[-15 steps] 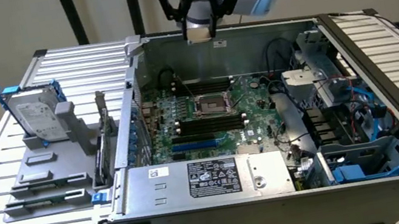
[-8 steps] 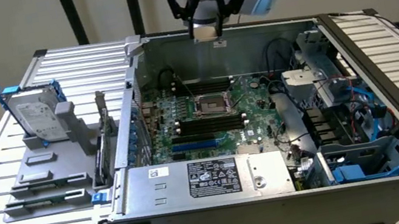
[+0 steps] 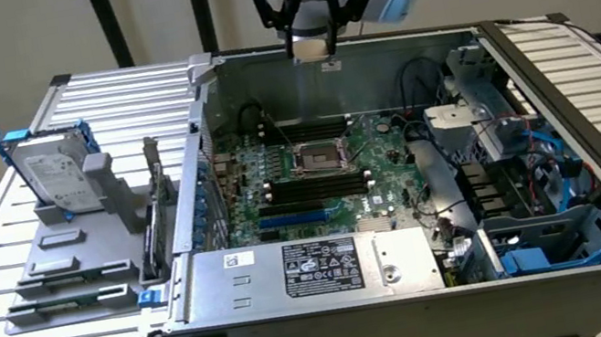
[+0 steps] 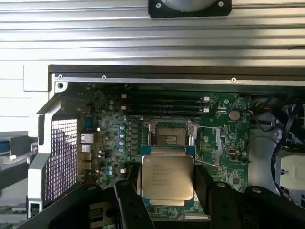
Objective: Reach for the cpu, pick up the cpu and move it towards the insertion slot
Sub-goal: 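Pick up the cpu and move it towards the insertion slot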
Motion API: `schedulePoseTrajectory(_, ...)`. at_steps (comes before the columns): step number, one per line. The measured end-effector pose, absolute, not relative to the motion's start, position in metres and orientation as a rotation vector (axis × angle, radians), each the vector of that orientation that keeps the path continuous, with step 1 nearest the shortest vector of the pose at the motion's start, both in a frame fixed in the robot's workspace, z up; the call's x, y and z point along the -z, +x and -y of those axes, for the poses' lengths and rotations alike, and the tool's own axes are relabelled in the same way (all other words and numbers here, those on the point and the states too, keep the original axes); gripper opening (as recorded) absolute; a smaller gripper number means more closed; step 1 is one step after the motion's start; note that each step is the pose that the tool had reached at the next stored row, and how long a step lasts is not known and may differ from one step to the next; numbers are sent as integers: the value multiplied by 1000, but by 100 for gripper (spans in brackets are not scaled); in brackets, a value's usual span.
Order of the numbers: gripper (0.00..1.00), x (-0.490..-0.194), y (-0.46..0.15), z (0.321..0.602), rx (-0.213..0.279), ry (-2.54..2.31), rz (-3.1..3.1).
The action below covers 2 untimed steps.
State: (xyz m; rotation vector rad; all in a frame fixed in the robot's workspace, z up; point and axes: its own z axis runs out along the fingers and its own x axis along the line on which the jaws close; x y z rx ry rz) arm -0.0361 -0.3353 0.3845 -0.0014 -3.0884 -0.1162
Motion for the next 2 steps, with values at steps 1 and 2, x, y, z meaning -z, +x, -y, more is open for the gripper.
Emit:
schedulePoseTrajectory(1, 55, -384, -36, 335, 116, -1, 3088)
schedulePoseTrajectory(2, 55, -384, -36, 335, 116, -1, 3088)
